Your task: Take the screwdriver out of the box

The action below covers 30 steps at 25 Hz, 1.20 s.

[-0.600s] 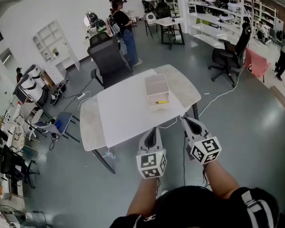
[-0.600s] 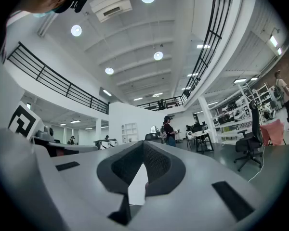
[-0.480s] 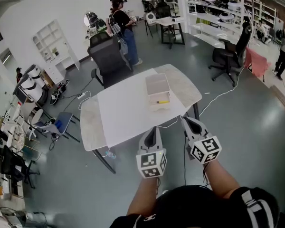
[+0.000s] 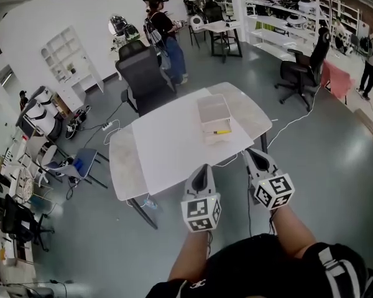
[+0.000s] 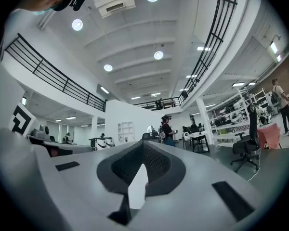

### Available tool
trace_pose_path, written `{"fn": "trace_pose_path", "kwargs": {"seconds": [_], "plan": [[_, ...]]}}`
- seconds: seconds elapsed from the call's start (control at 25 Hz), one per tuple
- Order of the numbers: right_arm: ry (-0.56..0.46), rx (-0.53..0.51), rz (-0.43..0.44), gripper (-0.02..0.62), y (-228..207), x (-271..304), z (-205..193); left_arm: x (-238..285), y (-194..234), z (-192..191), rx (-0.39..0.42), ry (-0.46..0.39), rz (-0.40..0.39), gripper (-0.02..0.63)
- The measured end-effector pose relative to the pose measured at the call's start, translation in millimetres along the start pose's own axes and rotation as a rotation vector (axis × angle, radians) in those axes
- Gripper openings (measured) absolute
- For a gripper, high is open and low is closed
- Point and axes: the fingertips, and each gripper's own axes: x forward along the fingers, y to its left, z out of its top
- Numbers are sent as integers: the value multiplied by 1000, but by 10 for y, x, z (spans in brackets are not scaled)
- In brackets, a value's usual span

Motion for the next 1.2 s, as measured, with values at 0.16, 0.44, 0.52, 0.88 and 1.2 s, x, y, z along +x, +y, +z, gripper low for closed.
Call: {"fn": "trace_pose_path", "kwargs": {"seconds": [0.16,0.44,0.52,0.88,1.2], "plan": [[5,7,-18,14,54,58,-49,-21,137,-78,-10,12,-10,8],[12,-13,-16,14,36,339,-157,194,356,-141,-13,26,-1,8],[9,-19,-16,14,-40,456,-128,326,377,-108,-11,25,-1,8],[2,-11,13,14,-644,1196,-227,1229,512,-138,14,37,22,8],[22,-11,41,14,-1268,1906,-254,2141,586,-103,11,47,40,8]]}}
